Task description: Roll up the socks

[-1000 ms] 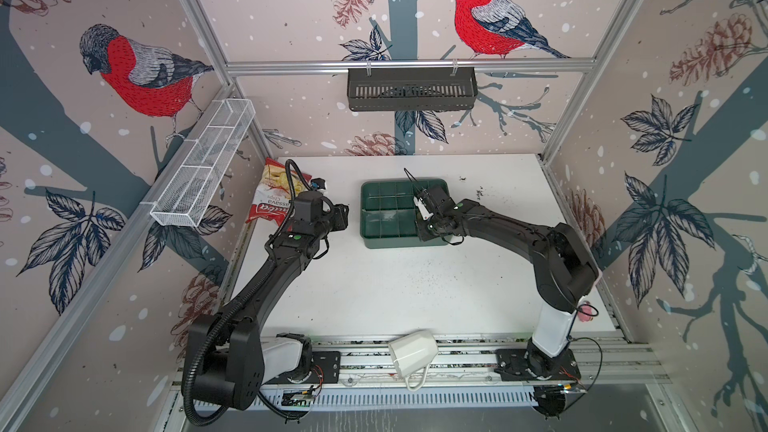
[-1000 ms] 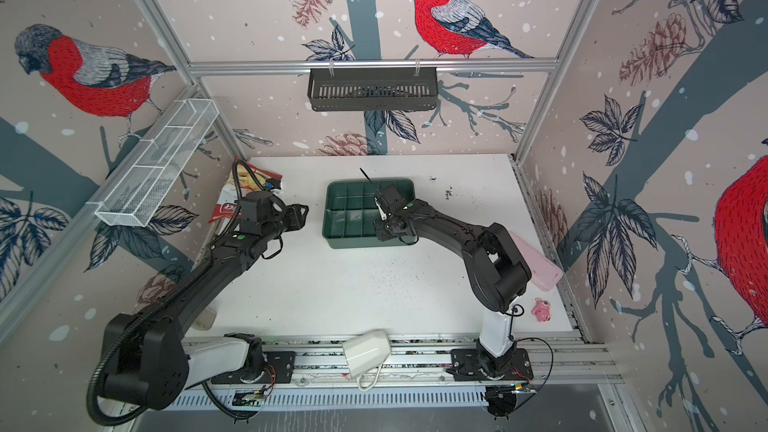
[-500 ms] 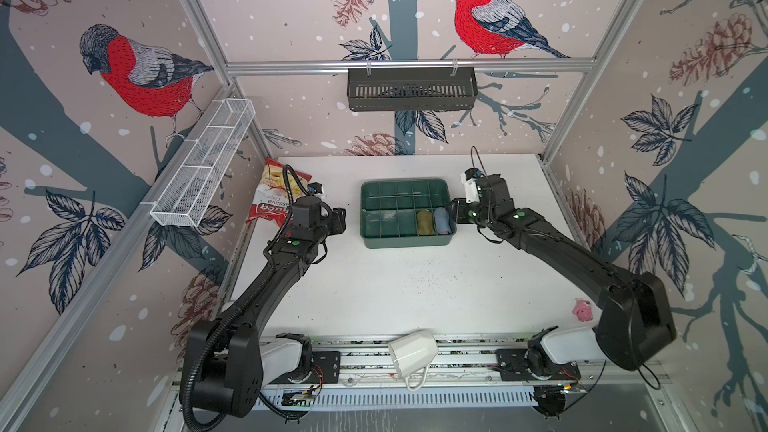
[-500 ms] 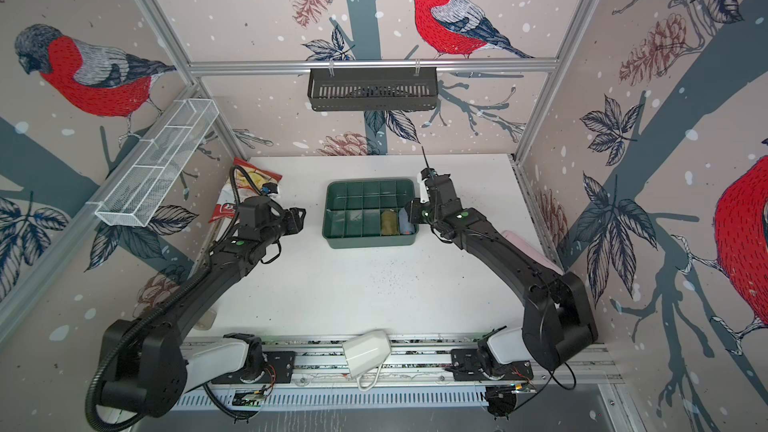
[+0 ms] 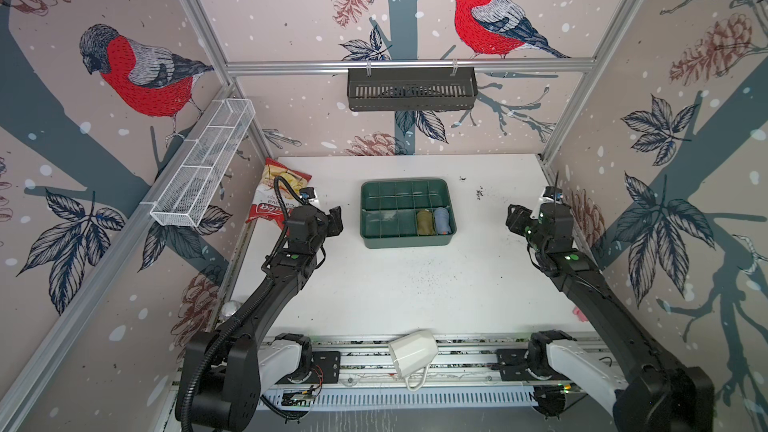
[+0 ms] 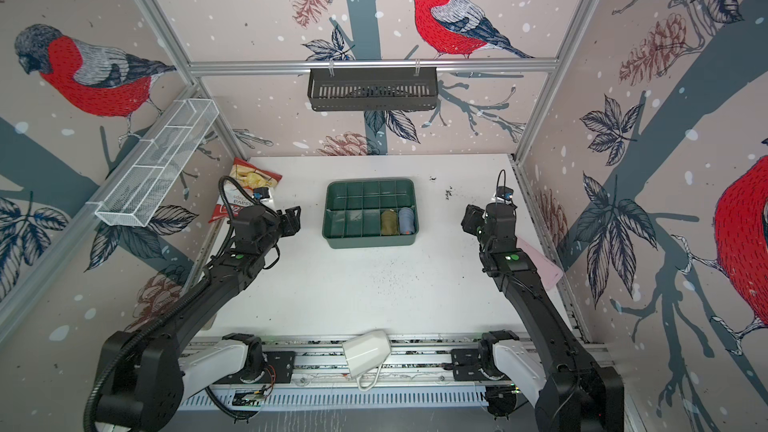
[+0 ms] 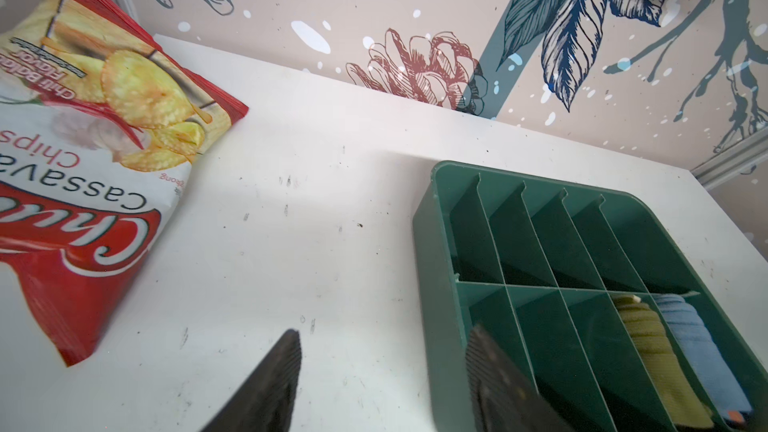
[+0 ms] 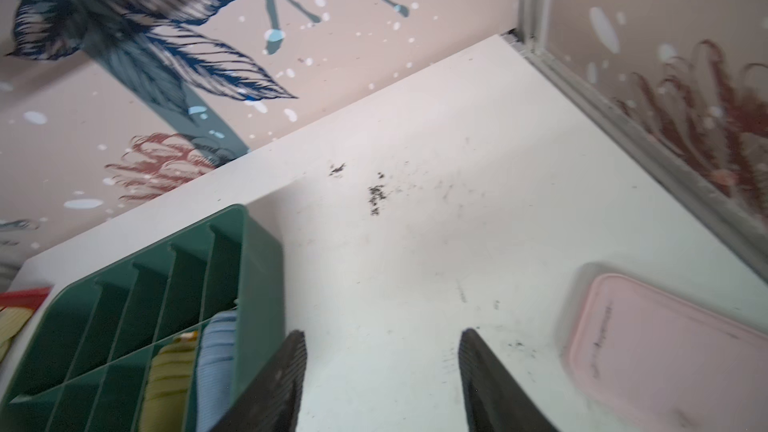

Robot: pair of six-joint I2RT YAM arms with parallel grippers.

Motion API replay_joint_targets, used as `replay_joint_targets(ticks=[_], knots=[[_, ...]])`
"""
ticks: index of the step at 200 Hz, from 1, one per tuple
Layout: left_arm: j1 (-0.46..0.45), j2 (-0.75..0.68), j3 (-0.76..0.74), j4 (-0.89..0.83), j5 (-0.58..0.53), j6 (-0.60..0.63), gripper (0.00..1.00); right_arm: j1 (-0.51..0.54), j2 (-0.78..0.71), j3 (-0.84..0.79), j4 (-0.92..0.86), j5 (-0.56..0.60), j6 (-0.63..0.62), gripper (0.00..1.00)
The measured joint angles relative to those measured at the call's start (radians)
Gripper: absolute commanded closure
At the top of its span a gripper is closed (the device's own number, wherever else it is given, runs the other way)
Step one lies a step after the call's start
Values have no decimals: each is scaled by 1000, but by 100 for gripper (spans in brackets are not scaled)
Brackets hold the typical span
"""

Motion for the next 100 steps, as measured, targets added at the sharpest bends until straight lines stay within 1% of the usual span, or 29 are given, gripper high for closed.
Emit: replay_joint_targets(ticks=[6,11,52,75,100], knots=[[0,0,-2,13,-19,6,17,-18,-8,-12,5,7,0,32],[1,0,-2,21,-34,5,15,-31,-11,-20,9,13,0,31],[6,9,-5,76,-186,23,4,-101,-11,-49,30,36,-2,29],[10,9,-41,145,-255,38,4,-121,-6,-68,36,35,-5,28],[10,23,-154,301,-333,110,4,-132,10,-85,43,27,-5,28]])
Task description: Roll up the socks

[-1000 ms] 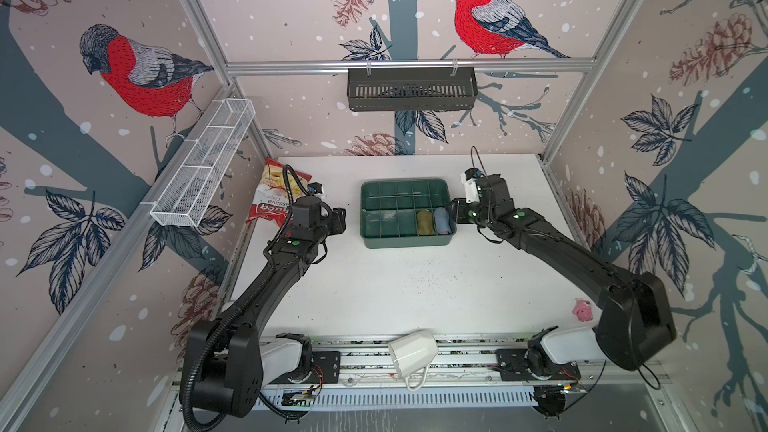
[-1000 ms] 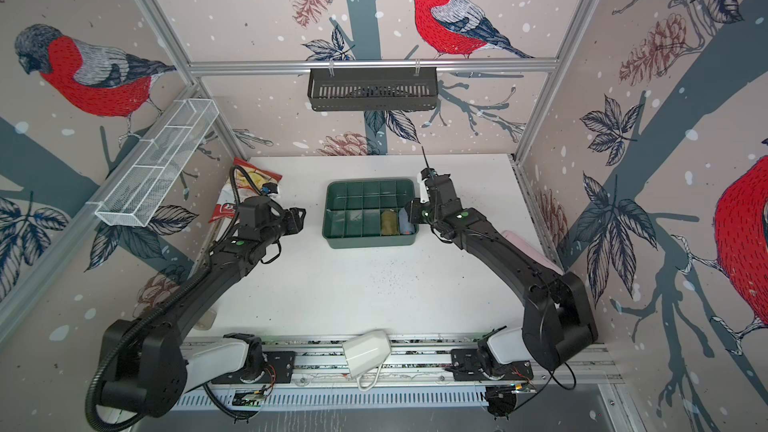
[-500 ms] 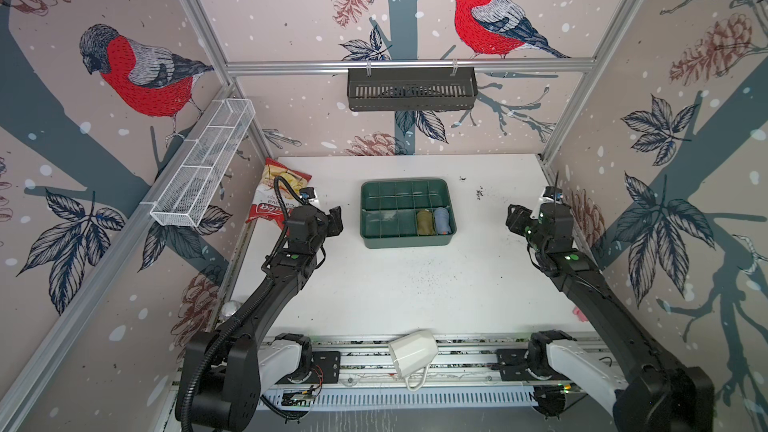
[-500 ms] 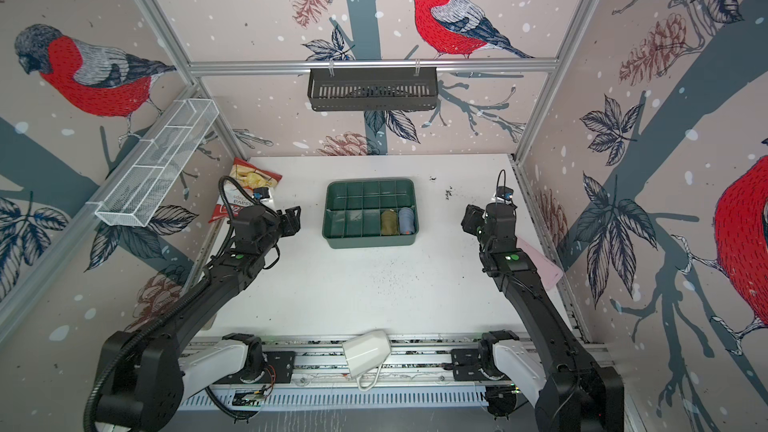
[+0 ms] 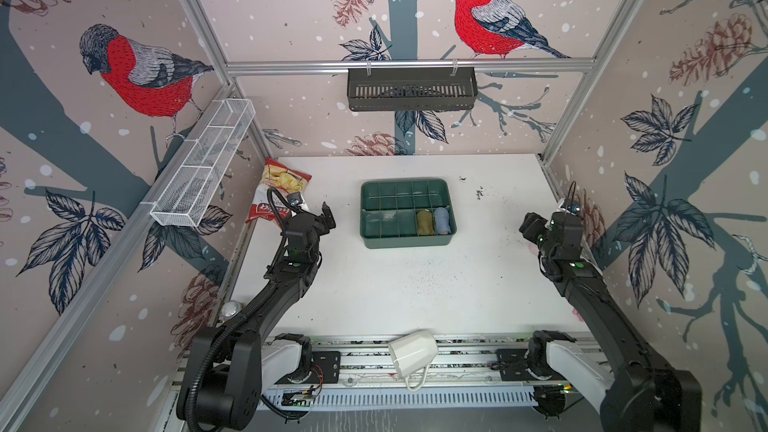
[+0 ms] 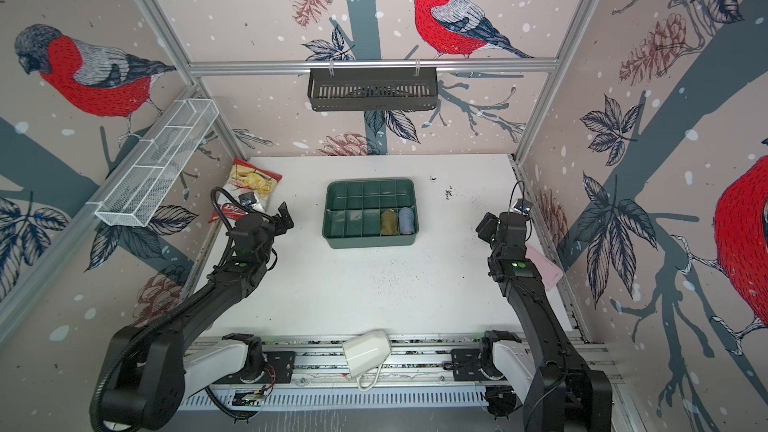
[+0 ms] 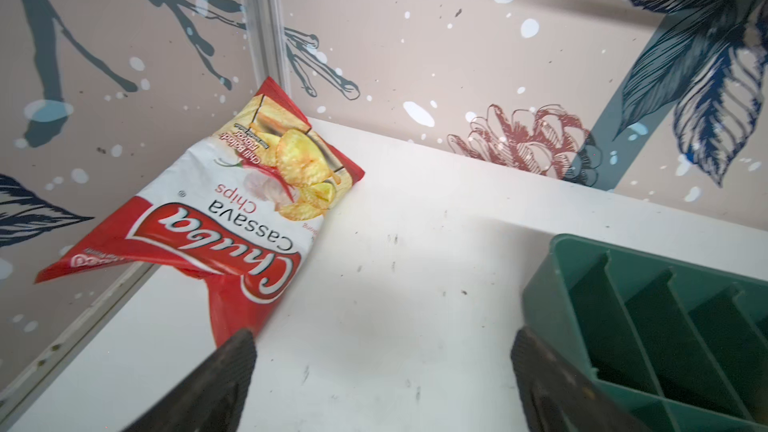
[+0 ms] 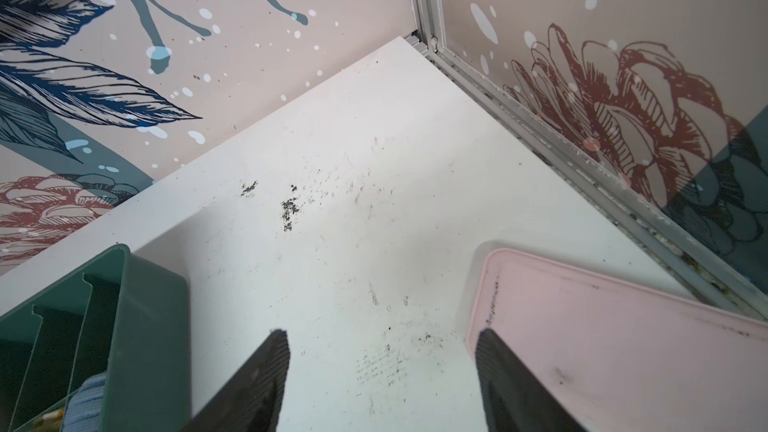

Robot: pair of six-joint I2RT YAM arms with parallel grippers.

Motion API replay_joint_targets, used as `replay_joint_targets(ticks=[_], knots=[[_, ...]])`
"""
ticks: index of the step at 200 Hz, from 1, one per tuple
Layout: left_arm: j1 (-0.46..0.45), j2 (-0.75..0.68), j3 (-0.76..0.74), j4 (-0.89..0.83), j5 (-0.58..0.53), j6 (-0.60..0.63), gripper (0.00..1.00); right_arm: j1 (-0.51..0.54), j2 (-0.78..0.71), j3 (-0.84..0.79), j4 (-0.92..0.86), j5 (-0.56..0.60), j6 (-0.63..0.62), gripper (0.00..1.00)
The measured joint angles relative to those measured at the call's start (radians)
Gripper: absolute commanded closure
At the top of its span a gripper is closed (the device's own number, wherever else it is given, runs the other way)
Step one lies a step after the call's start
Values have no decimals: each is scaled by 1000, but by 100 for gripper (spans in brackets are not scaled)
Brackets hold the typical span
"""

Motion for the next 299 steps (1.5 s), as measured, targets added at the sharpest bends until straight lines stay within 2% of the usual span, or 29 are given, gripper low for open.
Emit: replay_joint_targets(ticks=[25,57,112,177,220,299], knots=[[1,41,-120,173,-65,69,4,-7,30,1,11,-8,0,28],[1,126,-149,319,-100,129,4,-8,71,13,18,-22,0,28],[5,415,-272,728,-119,200,4,-9,102,10,22,-5,-1,27],[6,428,-262,834,-85,227,2,5,133,-64,131,64,0,17],[6,429,-262,850,-74,228,2,42,176,-150,298,177,-34,13],[6,429,-262,857,-74,228,2,78,251,-369,869,341,-214,12]])
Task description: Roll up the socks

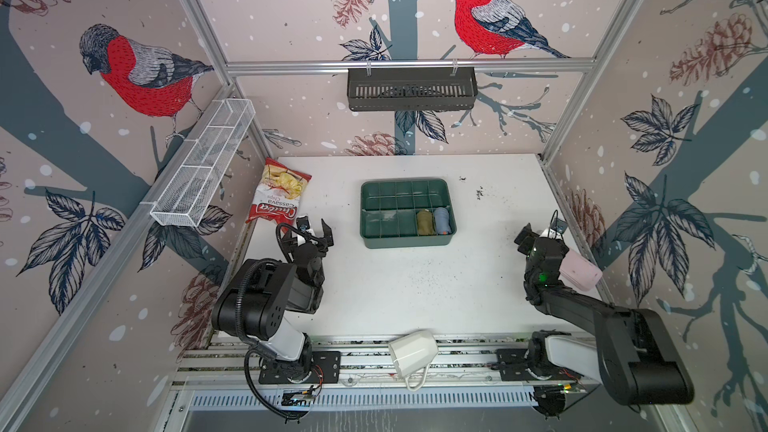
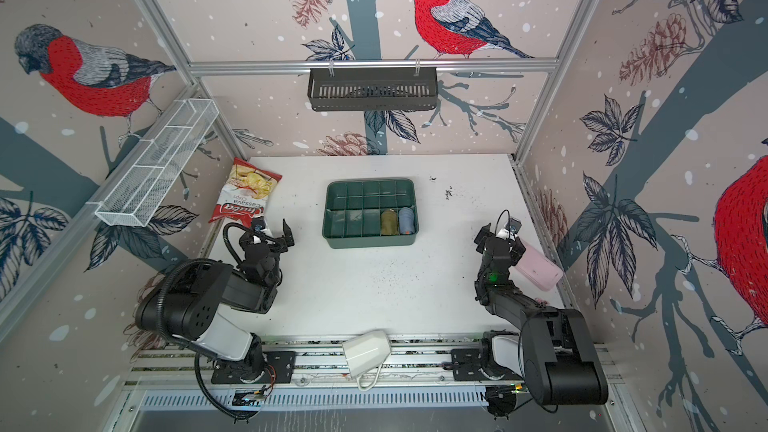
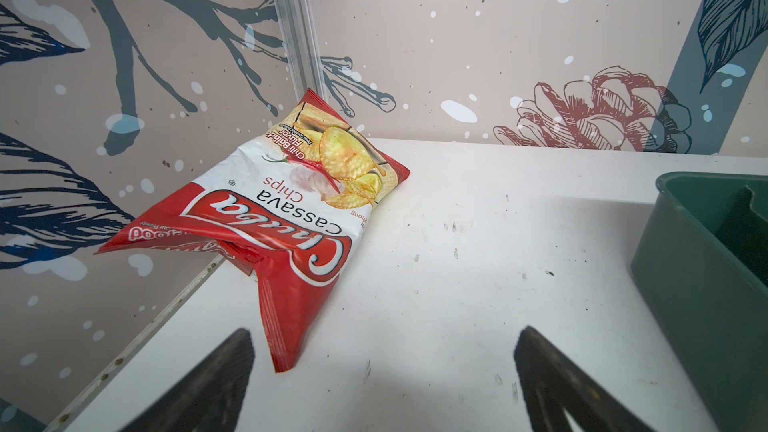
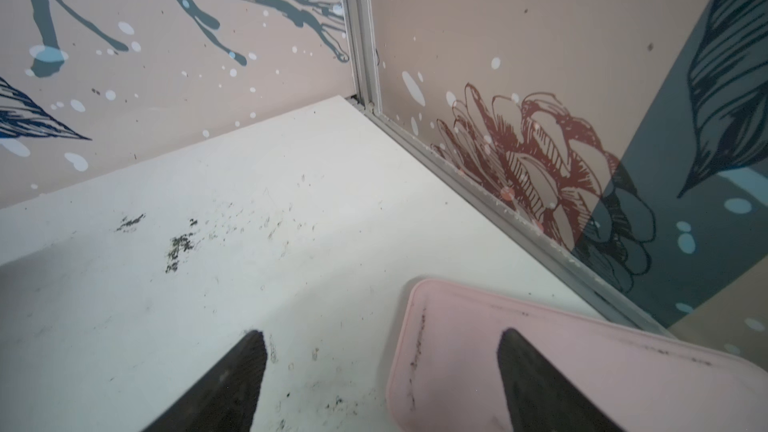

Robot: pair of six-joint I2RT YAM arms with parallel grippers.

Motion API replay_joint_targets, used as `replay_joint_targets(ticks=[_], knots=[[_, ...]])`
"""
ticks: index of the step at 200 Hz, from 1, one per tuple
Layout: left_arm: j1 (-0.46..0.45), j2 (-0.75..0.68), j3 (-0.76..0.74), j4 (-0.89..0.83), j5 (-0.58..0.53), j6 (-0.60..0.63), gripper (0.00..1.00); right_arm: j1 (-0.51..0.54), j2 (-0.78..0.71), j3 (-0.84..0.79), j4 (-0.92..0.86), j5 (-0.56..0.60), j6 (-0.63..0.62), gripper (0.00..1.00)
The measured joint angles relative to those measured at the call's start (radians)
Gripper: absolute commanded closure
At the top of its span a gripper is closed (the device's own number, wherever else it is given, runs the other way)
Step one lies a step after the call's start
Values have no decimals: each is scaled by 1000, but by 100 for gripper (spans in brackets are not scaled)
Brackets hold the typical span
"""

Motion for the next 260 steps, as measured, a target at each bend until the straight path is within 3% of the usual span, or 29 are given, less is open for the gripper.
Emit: replay_joint_targets(ticks=[78,95,260], knots=[[0,0,0,0,0,0,2,27,292,2,342,-62,-113,8],[0,0,0,0,0,0,2,23,285,21,324,-74,-126,0],[0,1,0,0,0,0,2,24,281,29,327,-80,-129,0]])
